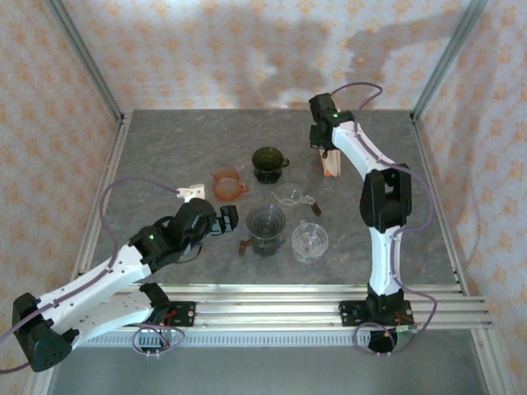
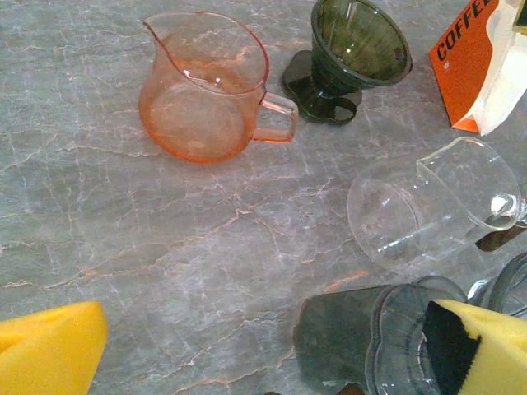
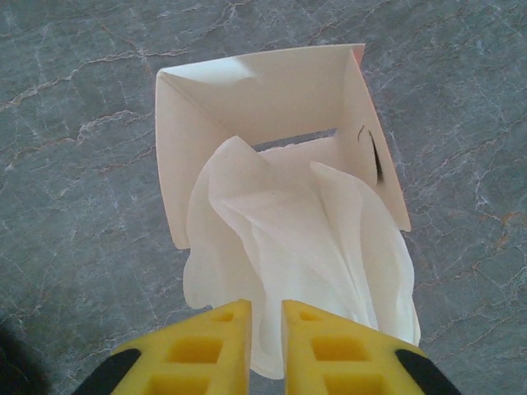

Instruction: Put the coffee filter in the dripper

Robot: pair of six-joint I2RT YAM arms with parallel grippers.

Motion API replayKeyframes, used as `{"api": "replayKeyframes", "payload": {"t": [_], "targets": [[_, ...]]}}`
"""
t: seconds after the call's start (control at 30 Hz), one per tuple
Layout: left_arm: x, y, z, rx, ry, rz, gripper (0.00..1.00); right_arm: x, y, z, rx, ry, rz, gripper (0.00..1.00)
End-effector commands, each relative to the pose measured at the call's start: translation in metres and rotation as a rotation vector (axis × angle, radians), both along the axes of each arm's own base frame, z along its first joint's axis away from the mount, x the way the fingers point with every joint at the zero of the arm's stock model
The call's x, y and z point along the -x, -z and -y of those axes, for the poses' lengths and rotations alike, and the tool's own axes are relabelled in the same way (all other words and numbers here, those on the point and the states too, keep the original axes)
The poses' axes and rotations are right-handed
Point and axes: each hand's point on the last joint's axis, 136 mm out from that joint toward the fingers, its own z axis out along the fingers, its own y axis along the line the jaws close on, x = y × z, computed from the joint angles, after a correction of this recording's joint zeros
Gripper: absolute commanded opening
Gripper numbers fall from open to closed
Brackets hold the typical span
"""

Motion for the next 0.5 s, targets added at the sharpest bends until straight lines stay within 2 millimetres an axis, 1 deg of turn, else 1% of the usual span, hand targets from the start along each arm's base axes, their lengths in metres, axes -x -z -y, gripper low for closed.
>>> {"api": "replayKeyframes", "payload": {"t": [0.0,0.1,0.2,0.37,0.47], "targets": [[-0.0031,-0.0071,-0.0045,-0.012,-0.017,0.008,1.0,-0.003,-0.0026,0.0091,0.039,0.02,-0.001,0.13],[-0.0034,-0.0079,-0.0038,-0.01,-0.015,0.009,1.0,-0.0031,-0.0032,0.0104,0.049,0.019,-0.002,0.11],[-0.0036,-0.0078,-0.0036,-0.01,-0.015,0.008,1.0,-0.0031,-0.0027,0.011,0.054,0.021,-0.002,0.15],[-0.0039,-0.0075,-0.004,-0.009,-0.016,0.007,1.0,-0.0027,0.0001,0.0104,0.047,0.019,-0.009,0.17],[-0.0039,-0.0072,-0.0039,-0.01,-0.015,0.005,1.0,-0.0013,0.0015,0.0076,0.033,0.013,-0.013,0.17]]}}
